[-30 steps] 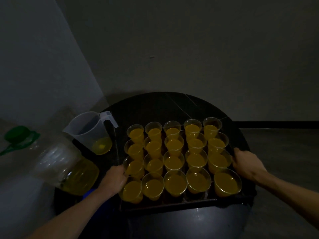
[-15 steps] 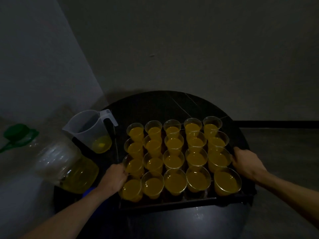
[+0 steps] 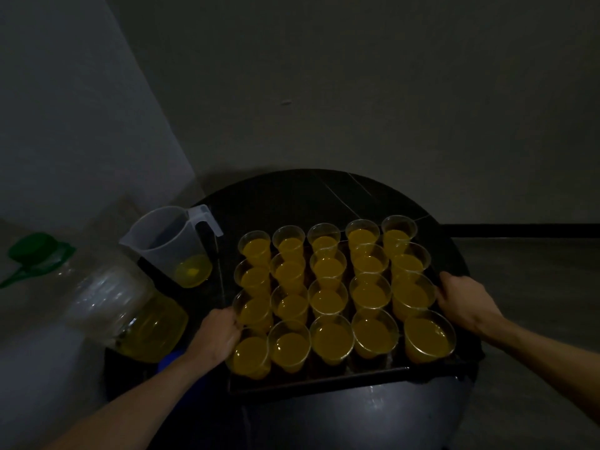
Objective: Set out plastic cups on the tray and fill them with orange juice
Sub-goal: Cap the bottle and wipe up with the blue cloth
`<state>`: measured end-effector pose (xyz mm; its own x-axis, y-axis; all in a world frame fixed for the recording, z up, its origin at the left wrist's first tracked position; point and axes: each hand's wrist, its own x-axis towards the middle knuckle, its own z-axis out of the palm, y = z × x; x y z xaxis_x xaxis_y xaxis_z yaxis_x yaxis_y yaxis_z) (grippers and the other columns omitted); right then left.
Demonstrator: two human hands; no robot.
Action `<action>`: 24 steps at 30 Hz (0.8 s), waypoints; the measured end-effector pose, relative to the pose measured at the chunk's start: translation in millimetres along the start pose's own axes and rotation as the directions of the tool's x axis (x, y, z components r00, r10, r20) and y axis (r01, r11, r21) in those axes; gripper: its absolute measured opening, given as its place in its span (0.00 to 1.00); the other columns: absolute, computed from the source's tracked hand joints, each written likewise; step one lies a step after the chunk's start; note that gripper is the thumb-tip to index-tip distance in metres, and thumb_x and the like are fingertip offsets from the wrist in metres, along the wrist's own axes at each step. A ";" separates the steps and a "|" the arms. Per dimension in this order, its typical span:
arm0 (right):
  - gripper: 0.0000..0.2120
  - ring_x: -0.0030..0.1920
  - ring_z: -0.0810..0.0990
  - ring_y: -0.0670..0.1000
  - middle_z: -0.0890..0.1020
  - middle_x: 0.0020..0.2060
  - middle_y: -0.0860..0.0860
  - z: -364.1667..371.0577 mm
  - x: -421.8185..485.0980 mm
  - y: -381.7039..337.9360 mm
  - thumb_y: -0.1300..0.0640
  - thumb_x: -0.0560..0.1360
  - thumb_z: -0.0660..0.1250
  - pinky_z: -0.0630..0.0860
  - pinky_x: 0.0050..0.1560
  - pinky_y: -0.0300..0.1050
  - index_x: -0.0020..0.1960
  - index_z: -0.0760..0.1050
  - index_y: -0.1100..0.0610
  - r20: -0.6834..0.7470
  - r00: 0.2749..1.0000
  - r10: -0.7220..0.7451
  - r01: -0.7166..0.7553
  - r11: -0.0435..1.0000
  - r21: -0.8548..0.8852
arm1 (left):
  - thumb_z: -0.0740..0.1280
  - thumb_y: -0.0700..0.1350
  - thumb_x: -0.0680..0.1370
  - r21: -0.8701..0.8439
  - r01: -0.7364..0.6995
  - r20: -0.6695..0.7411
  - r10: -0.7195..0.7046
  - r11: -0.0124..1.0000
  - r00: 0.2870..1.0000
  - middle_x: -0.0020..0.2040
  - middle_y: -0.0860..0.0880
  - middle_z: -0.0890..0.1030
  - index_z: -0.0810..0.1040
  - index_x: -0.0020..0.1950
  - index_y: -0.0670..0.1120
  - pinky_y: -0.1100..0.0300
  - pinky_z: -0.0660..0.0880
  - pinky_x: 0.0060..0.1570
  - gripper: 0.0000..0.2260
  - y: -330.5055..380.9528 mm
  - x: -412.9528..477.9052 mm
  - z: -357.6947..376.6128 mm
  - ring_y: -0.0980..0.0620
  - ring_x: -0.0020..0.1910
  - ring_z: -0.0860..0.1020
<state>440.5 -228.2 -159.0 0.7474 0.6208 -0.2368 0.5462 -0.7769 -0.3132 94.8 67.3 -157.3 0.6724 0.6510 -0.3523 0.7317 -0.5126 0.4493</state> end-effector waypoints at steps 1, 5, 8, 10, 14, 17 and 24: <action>0.09 0.38 0.77 0.48 0.77 0.40 0.50 0.4 0.3 0.2 0.50 0.82 0.60 0.72 0.35 0.42 0.44 0.68 0.51 -0.007 1.000 0.001 -0.001 1.000 -0.004 | 0.64 0.38 0.82 0.001 -0.005 -0.002 0.005 1.000 1.000 0.39 0.46 0.83 0.79 0.42 0.44 0.57 0.81 0.42 0.10 -0.7 -0.3 -0.1 0.51 0.38 0.83; 0.08 0.39 0.78 0.48 0.77 0.40 0.51 1.5 0.1 1.3 0.51 0.82 0.60 0.75 0.36 0.43 0.46 0.69 0.52 -0.008 1.000 -0.003 0.003 1.000 0.008 | 0.64 0.38 0.82 0.021 -0.064 -0.015 0.065 0.998 0.998 0.39 0.47 0.82 0.78 0.41 0.46 0.56 0.81 0.43 0.10 -1.8 -2.6 -0.4 0.53 0.37 0.82; 0.08 0.38 0.78 0.47 0.77 0.40 0.50 0.1 -0.3 0.6 0.51 0.82 0.60 0.73 0.34 0.40 0.45 0.68 0.50 -0.006 1.000 -0.003 0.003 1.000 0.000 | 0.63 0.37 0.82 -0.006 -0.089 -0.029 0.089 0.996 0.996 0.38 0.46 0.82 0.77 0.40 0.46 0.57 0.80 0.41 0.12 -0.4 -4.3 -0.8 0.52 0.35 0.81; 0.09 0.37 0.78 0.46 0.77 0.39 0.50 -1.5 -0.6 -0.3 0.51 0.83 0.60 0.69 0.31 0.38 0.43 0.67 0.50 -0.006 1.000 -0.004 0.004 1.000 0.000 | 0.63 0.37 0.82 -0.011 -0.078 -0.023 0.078 0.997 0.997 0.37 0.45 0.81 0.78 0.41 0.43 0.59 0.78 0.39 0.11 1.0 -4.7 -1.6 0.53 0.35 0.81; 0.10 0.37 0.78 0.47 0.77 0.39 0.50 -2.9 -0.6 -1.2 0.51 0.82 0.61 0.70 0.32 0.39 0.43 0.68 0.50 0.007 1.000 0.007 -0.007 1.000 0.021 | 0.63 0.37 0.82 0.019 -0.068 -0.025 0.068 0.998 0.997 0.36 0.49 0.80 0.76 0.38 0.47 0.62 0.78 0.37 0.13 5.1 -5.2 -2.9 0.59 0.34 0.80; 0.10 0.37 0.78 0.47 0.77 0.39 0.51 -3.8 -0.6 -3.0 0.51 0.82 0.61 0.70 0.32 0.39 0.43 0.69 0.51 0.007 1.000 0.008 -0.008 1.000 0.013 | 0.62 0.36 0.82 0.049 -0.069 -0.027 0.070 0.996 0.997 0.35 0.53 0.77 0.73 0.37 0.49 0.69 0.72 0.34 0.15 11.1 -9.0 -4.9 0.65 0.32 0.77; 0.09 0.37 0.78 0.48 0.78 0.39 0.51 -8.8 -0.3 -6.0 0.52 0.82 0.62 0.71 0.33 0.39 0.43 0.69 0.51 -0.002 1.000 -0.010 0.010 0.998 0.065 | 0.62 0.35 0.82 -0.040 -0.095 -0.058 0.092 0.995 0.994 0.29 0.54 0.78 0.72 0.35 0.46 0.68 0.73 0.32 0.16 13.7 -10.8 -13.1 0.62 0.31 0.78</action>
<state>440.4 -224.7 -149.0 0.7426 0.6285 -0.2314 0.5281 -0.7620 -0.3749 96.1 60.6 -136.5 0.7293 0.6324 -0.2612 0.6598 -0.5492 0.5129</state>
